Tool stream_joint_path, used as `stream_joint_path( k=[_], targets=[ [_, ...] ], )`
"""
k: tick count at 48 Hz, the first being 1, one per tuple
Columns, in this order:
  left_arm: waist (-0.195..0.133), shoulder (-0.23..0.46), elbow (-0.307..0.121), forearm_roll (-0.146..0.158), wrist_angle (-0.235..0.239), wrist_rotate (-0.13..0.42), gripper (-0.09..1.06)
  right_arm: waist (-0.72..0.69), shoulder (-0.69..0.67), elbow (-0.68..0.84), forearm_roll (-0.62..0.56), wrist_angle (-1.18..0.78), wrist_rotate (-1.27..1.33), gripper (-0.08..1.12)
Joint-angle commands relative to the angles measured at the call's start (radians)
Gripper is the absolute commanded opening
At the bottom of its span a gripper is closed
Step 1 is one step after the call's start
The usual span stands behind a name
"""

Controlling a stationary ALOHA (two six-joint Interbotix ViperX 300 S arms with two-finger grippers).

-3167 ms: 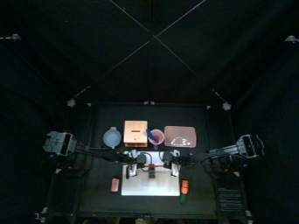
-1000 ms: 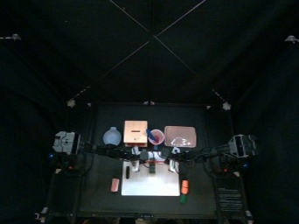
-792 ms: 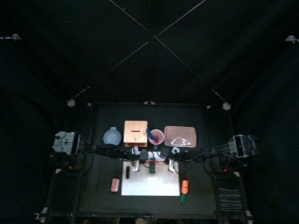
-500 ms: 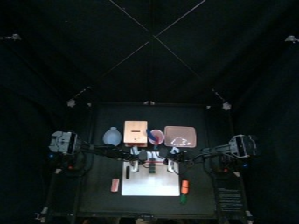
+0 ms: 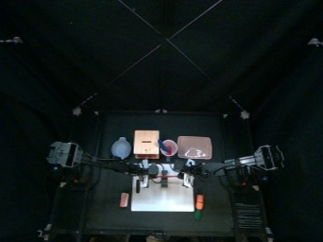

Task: Place sushi on board then cut the sushi with the knife then place the pieces on the plate
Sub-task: Cut the sushi into 4 pieces

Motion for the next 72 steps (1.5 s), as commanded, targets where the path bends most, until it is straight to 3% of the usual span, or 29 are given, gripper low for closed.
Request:
stream_joint_path(
  k=[1, 11, 62, 72],
  targets=[
    [-0.029, -0.021, -0.011, -0.002, -0.002, -0.002, 0.36, 0.003, -0.031, -0.011, 0.011, -0.005, 0.011, 0.32],
    [-0.040, -0.017, -0.009, -0.018, -0.002, -0.002, 0.36, 0.014, -0.025, -0.009, 0.018, -0.011, 0.012, 0.32],
    [-0.031, 0.048, -0.006, -0.017, -0.006, -0.002, 0.36, 0.014, 0.026, 0.003, 0.020, -0.011, 0.011, 0.32],
    [-0.031, 0.077, -0.003, -0.028, -0.003, -0.003, 0.36, 0.021, 0.074, 0.006, 0.052, -0.025, 0.009, 0.32]
  ],
)
